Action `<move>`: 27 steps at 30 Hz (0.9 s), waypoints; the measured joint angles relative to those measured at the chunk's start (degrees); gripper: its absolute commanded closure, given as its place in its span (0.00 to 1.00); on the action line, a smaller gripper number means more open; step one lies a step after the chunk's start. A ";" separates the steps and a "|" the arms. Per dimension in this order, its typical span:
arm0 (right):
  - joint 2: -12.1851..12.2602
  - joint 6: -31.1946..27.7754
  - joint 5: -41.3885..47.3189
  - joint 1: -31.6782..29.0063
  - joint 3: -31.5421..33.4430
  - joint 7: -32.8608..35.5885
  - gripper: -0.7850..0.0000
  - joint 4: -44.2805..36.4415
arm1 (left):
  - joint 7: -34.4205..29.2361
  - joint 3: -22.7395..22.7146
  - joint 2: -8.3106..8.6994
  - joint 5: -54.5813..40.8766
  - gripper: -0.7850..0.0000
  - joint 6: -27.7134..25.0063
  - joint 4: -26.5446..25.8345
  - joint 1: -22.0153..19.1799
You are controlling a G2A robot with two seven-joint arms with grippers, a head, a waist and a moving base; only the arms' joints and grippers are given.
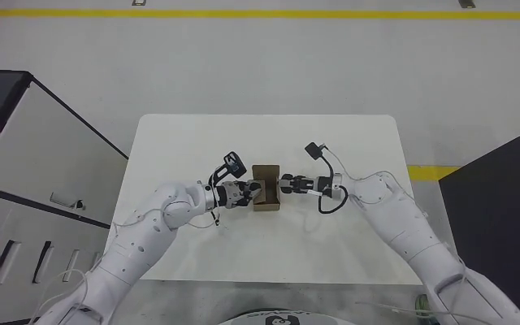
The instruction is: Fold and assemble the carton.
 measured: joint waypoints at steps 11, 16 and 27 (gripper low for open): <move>0.35 1.85 -3.66 -1.47 0.71 -1.81 1.00 -4.45 | 0.88 -0.40 0.12 0.78 1.00 0.14 -0.39 0.71; 0.37 3.74 -5.95 -1.80 0.75 -3.29 1.00 -6.65 | 1.12 -0.65 0.17 0.83 1.00 0.42 -0.78 1.01; -0.23 6.10 -8.34 -1.33 -0.74 -4.05 1.00 -7.79 | 1.73 -1.13 0.34 1.14 1.00 0.47 -1.47 1.97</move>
